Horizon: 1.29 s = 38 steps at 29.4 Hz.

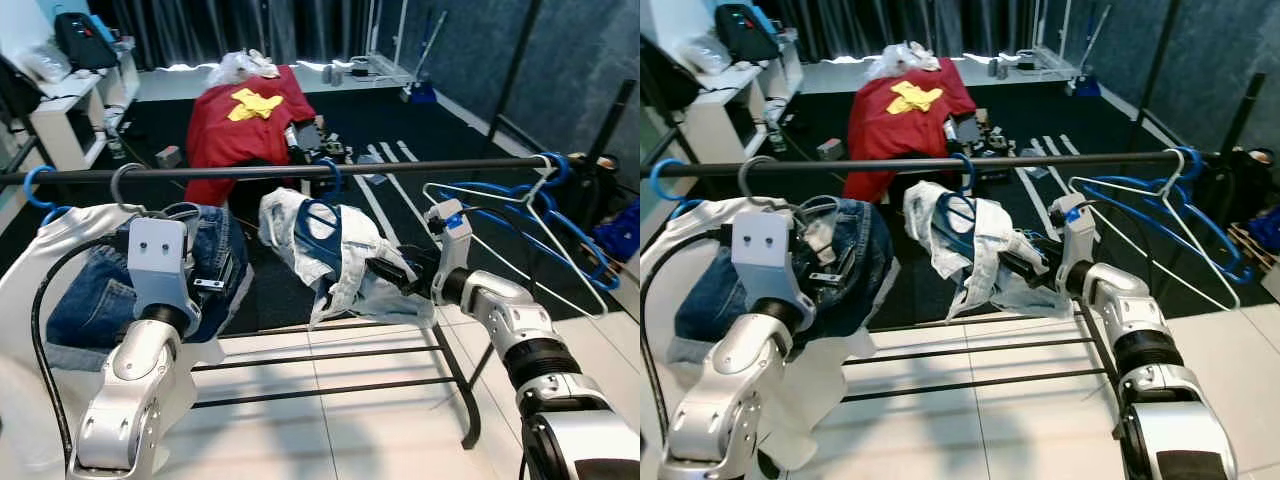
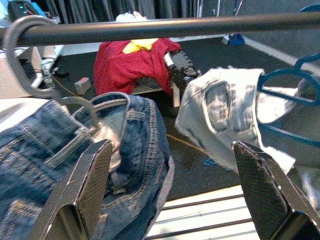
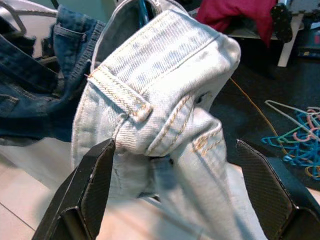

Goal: Hang hanger

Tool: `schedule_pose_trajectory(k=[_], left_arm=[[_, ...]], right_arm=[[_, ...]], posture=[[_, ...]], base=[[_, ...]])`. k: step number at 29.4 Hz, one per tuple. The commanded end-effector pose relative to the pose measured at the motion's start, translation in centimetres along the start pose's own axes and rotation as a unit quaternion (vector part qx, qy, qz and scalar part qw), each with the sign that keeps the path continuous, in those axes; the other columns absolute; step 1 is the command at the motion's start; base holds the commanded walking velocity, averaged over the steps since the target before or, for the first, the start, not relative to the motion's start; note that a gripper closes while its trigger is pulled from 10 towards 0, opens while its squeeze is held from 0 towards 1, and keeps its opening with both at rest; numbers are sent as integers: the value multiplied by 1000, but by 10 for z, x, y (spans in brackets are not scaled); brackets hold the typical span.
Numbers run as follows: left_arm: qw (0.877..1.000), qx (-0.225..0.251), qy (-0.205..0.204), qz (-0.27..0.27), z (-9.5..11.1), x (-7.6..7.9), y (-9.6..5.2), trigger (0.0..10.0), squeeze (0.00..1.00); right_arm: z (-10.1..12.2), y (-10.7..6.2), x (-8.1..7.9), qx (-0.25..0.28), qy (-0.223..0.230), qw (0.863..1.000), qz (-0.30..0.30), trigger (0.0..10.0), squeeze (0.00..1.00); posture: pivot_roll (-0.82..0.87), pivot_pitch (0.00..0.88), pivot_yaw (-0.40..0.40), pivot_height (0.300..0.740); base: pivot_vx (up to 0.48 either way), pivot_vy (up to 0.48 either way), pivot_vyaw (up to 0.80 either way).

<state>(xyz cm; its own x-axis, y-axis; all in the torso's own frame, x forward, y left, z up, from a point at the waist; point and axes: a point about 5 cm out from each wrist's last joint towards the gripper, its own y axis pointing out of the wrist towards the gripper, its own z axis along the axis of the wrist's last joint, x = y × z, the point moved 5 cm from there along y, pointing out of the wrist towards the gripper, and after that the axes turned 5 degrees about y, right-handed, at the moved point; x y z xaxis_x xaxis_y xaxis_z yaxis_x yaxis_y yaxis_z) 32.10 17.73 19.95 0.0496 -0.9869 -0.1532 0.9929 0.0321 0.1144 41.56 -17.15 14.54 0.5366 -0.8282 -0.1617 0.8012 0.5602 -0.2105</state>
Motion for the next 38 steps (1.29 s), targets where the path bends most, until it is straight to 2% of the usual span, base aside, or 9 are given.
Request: schedule_pose_trajectory(k=[1, 7, 13, 20, 26, 27, 28, 29, 38], left_arm=[[1000, -5, 8, 4, 0, -4, -2, 10000, 0], [1000, -9, 21, 20, 3, -17, -10, 10000, 0], [999, -13, 31, 21, 7, -20, -14, 10000, 0], [999, -18, 36, 28, 9, -25, -20, 10000, 0], [999, -20, 34, 27, 10, -23, -21, 10000, 0], [999, -20, 33, 27, 10, -22, -21, 10000, 0], [999, -20, 33, 27, 10, -22, -21, 10000, 0], [999, -19, 34, 25, 12, -22, -20, 10000, 0], [999, -16, 37, 26, 16, -24, -20, 10000, 0]], right_arm=[[6, 0, 2, 2, -16, 1000, -4, 10000, 0], [22, 8, 8, 10, -56, 998, -37, 10000, 0], [4, 14, 13, -38, -71, 994, -80, 10000, 0], [-19, 15, 9, -94, -87, 989, -68, 10000, 0], [-17, 14, 14, -97, -98, 987, -88, 10000, 0], [-14, 14, 16, -91, -99, 986, -94, 5725, 0], [-14, 14, 16, -91, -99, 986, -94, 5725, 0], [2, 11, 22, -62, -99, 987, -110, 0, 0], [25, 8, 25, -27, -103, 989, -106, 0, 0]], posture=[[16, 0, 10, 740], [49, 0, 9, 740], [79, 9, 0, 740], [89, 19, -8, 740], [86, 18, -10, 740], [86, 18, -10, 740], [86, 18, -10, 740], [82, 20, -2, 740], [69, 20, -5, 740]], base=[[0, 0, 0], [0, 0, 0], [0, 0, 0], [0, 0, 0], [0, 0, 0], [0, 0, 0], [0, 0, 0], [0, 0, 0], [0, 0, 0]])
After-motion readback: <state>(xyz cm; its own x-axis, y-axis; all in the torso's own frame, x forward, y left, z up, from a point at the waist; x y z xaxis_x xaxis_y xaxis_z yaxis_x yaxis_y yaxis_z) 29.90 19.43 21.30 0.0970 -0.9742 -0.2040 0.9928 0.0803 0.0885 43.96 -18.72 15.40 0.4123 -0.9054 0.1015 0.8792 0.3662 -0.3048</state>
